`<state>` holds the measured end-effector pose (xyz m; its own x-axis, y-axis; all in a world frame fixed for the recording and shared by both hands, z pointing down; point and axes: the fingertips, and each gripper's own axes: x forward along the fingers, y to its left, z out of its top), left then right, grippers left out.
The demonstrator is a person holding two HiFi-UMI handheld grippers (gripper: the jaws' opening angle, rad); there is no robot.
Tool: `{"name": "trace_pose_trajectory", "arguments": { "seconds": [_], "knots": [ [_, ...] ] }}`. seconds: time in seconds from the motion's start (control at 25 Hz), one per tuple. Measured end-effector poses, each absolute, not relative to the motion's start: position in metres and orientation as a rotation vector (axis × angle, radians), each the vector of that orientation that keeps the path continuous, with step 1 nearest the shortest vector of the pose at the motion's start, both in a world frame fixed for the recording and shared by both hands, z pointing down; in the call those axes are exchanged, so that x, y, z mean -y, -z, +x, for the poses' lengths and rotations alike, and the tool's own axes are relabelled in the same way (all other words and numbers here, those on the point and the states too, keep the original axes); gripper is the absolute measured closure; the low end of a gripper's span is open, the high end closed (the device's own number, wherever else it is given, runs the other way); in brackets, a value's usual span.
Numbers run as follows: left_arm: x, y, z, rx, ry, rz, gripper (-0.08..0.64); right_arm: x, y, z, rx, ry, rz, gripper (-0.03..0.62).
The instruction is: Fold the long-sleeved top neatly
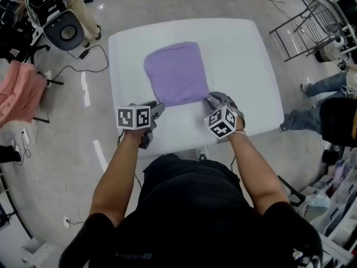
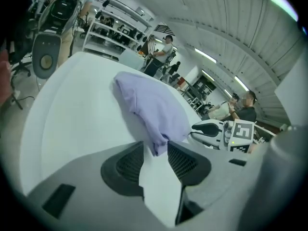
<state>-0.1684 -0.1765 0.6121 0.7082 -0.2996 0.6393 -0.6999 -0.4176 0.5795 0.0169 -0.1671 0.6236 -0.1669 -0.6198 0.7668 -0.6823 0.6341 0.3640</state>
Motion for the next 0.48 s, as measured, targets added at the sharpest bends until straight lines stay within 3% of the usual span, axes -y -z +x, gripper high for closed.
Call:
{"name": "trace_pose_trajectory", "arguments": {
  "seconds": [0.16, 0.28, 0.36, 0.48],
  "knots": [
    [0.184, -0.616, -0.17, 0.807, -0.499, 1.962, 0.416, 0.173, -0.629, 0.003, 1.867, -0.03, 0.971, 0.49],
    [0.186, -0.621, -0.17, 0.827, -0.483, 1.927, 0.417, 0.175, -0.63, -0.001, 1.891, -0.031, 0.954, 0.531],
    [0.183, -0.624, -0.165, 0.836, -0.493, 1.92, 0.499, 0.174, -0.626, 0.004, 1.92, -0.054, 0.974, 0.545],
    [0.179, -0.619, -0.164, 0.827, -0.473, 1.924, 0.529, 0.171, -0.614, 0.012, 1.978, -0.083, 1.026, 0.555]
  ]
}}
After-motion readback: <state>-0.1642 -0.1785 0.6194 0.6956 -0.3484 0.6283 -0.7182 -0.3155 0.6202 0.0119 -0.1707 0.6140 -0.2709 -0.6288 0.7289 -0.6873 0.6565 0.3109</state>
